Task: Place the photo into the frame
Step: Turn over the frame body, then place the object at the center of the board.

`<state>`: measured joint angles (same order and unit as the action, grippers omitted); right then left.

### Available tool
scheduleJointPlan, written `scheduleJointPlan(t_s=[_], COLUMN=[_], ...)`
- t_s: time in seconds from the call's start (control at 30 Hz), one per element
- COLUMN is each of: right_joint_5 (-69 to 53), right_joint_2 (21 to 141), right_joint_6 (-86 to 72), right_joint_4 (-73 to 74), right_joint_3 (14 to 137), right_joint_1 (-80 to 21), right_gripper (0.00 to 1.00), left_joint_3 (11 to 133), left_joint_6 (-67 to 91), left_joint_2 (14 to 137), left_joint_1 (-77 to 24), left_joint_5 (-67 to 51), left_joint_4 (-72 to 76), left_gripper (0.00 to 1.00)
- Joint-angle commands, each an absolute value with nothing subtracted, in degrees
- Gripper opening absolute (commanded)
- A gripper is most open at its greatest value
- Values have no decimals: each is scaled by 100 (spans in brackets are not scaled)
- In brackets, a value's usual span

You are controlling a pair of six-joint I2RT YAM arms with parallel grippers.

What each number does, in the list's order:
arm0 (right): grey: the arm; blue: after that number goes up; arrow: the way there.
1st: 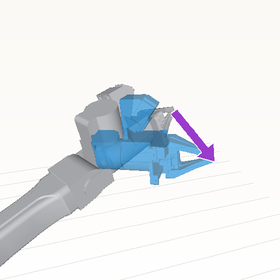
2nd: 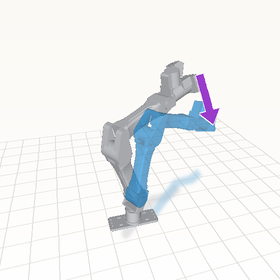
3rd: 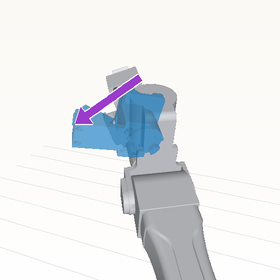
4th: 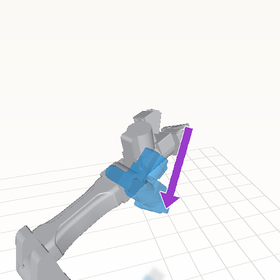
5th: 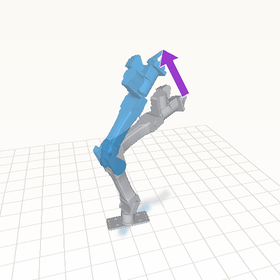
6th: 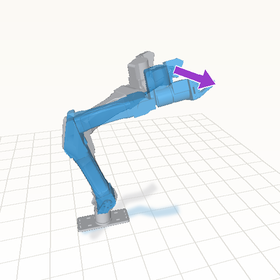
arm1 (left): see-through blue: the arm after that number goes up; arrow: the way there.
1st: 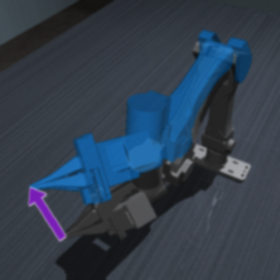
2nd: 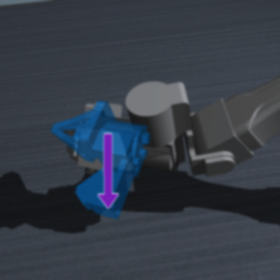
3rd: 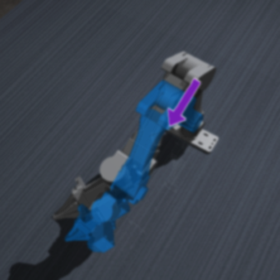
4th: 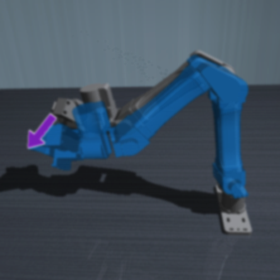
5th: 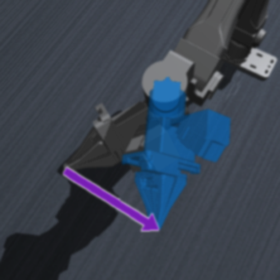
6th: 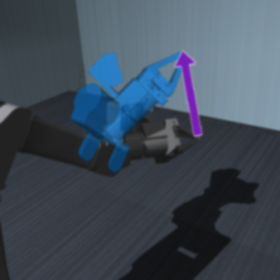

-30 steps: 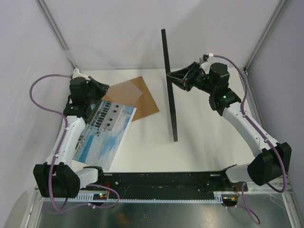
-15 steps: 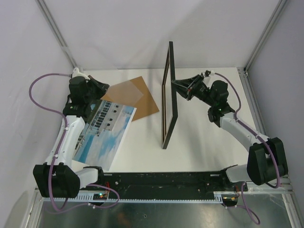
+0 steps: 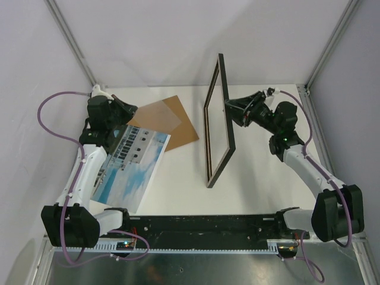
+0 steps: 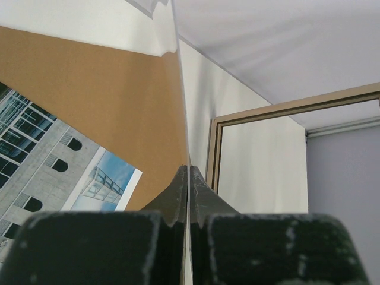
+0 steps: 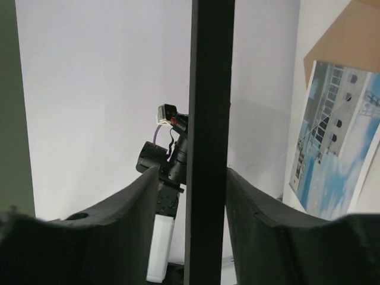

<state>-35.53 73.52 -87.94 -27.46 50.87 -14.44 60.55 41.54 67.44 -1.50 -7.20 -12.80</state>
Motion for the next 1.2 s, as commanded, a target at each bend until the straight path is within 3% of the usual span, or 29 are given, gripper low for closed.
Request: scheduleJointPlan(t_s=[0.0,0.17,0.33,0.53,0.67,0.77,1.17], right_joint_5=[-3781,-3855,-3745,-3339,-2764,-2389,-1627], right_joint_2=[7020,6877,6693,6519,6414,6405,6430], right_joint_6=[-8268,-7470,-5988,-4150,-3514,-3221,-2928], right_joint_4=[-2299,-1205,821,2653,3222,3359,2576], right_joint_3=[5163,5393,5661,5682,5609,5395,3572], right_joint_1=[-1205,-929,-448,82,168,184,763], right_gripper=[55,59,58,44,33,30,47], left_joint_3=[6295,6296,6361,6399,6398,6413,6453], left_joint_6=[4024,4022,3949,3854,3815,3775,3621], left_joint_2=[6655,6708,6746,6855,6944,6991,7197], left_joint_1=[-203,-235,-235,-286,-346,-410,-763], left_joint_5=[-651,-646,-661,-776,-812,-842,-1020], left_joint_4=[-1017,-1018,-1018,-1025,-1018,-1020,-1143], left_gripper=[0,0,0,0,0,0,0])
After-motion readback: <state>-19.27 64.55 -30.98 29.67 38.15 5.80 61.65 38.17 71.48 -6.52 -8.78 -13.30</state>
